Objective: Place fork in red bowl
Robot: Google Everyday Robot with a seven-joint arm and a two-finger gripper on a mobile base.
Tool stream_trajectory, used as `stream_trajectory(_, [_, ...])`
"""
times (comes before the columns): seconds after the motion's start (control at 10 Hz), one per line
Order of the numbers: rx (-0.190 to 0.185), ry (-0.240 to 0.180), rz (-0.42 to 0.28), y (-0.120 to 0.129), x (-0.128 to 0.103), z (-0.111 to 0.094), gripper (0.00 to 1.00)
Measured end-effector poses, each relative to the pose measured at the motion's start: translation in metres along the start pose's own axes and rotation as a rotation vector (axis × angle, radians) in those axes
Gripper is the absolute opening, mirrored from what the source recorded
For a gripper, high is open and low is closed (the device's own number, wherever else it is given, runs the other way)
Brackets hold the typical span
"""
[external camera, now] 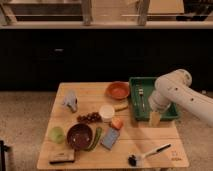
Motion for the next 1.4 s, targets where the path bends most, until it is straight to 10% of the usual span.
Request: stream_trajectory(1.4, [0.074,-0.016,0.216,-0.109,0.0,0.074,0.8])
